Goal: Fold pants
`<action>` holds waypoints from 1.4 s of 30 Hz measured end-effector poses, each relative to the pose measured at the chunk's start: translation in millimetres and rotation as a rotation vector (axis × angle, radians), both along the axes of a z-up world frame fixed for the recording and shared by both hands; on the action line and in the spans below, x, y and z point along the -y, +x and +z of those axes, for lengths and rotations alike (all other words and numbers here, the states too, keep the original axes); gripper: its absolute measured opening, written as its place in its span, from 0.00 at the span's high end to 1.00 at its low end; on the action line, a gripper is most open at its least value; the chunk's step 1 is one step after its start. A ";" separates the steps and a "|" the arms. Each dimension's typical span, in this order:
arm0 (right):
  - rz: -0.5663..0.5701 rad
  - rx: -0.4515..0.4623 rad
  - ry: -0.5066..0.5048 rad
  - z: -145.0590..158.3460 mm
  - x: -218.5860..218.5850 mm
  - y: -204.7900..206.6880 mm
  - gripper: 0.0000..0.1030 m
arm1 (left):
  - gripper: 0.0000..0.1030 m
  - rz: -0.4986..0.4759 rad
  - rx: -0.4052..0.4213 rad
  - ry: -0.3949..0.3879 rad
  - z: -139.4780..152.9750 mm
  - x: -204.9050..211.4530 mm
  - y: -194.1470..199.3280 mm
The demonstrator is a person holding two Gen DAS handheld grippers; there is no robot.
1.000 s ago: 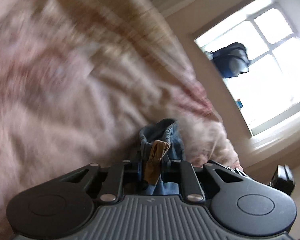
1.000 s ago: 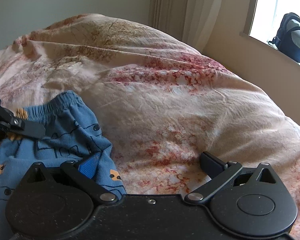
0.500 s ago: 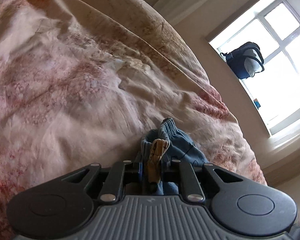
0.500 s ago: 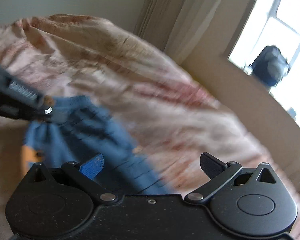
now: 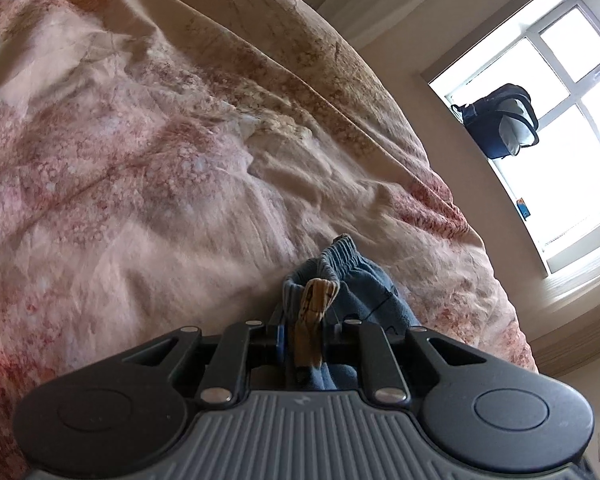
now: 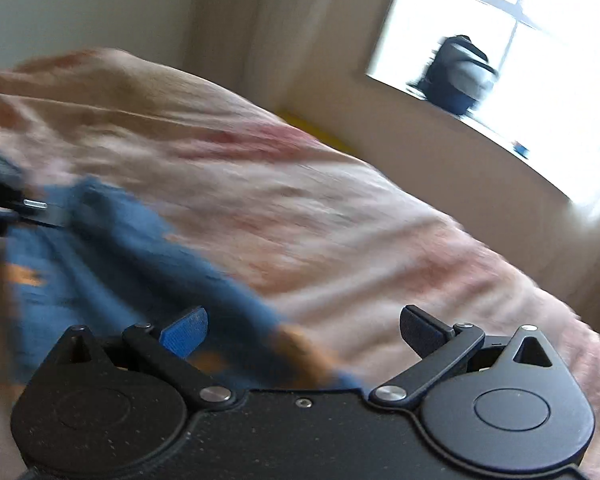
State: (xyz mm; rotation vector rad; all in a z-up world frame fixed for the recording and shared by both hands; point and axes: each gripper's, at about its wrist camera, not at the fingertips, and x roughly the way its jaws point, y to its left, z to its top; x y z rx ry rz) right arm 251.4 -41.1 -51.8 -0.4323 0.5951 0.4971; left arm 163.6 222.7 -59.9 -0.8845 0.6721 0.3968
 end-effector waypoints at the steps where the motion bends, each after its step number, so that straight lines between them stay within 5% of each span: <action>1: 0.018 -0.021 -0.010 -5.8 -10.5 -6.0 0.01 | 0.83 0.001 -0.001 -0.002 -0.1 -0.5 -0.3; 8: 0.055 -0.168 -0.072 -42.4 -20.1 -59.6 0.01 | 0.80 0.012 -0.015 -0.039 -2.3 -5.3 -2.5; 14: -0.010 -0.067 -0.060 -13.2 23.0 -93.4 0.01 | 0.78 0.012 -0.031 -0.019 -0.7 -3.7 -0.3; 20: -0.123 -0.075 -0.038 -23.2 45.9 -94.8 0.01 | 0.73 0.026 -0.044 0.013 3.4 -3.9 -2.8; 23: -0.089 -0.099 -0.004 -27.0 48.0 -97.7 0.02 | 0.73 0.036 -0.049 0.018 5.0 -4.9 -3.9; 27: 0.016 -0.037 -0.115 -32.9 38.9 -116.2 0.20 | 0.73 0.028 -0.055 0.111 14.4 3.3 -2.4; 30: 0.060 -0.008 -0.132 -35.3 33.1 -122.6 0.34 | 0.72 0.049 -0.007 0.337 37.4 22.8 -8.2; 34: 0.114 0.002 -0.149 -40.2 21.1 -125.1 0.61 | 0.46 0.047 0.081 0.523 56.9 44.4 -14.4; 38: 0.177 0.015 -0.187 -43.2 10.8 -131.6 0.89 | 0.44 0.006 0.115 0.523 59.7 48.9 -9.5; 42: 0.208 0.046 -0.236 -46.0 6.0 -137.6 1.00 | 0.43 -0.018 0.084 0.468 55.6 45.3 -3.3</action>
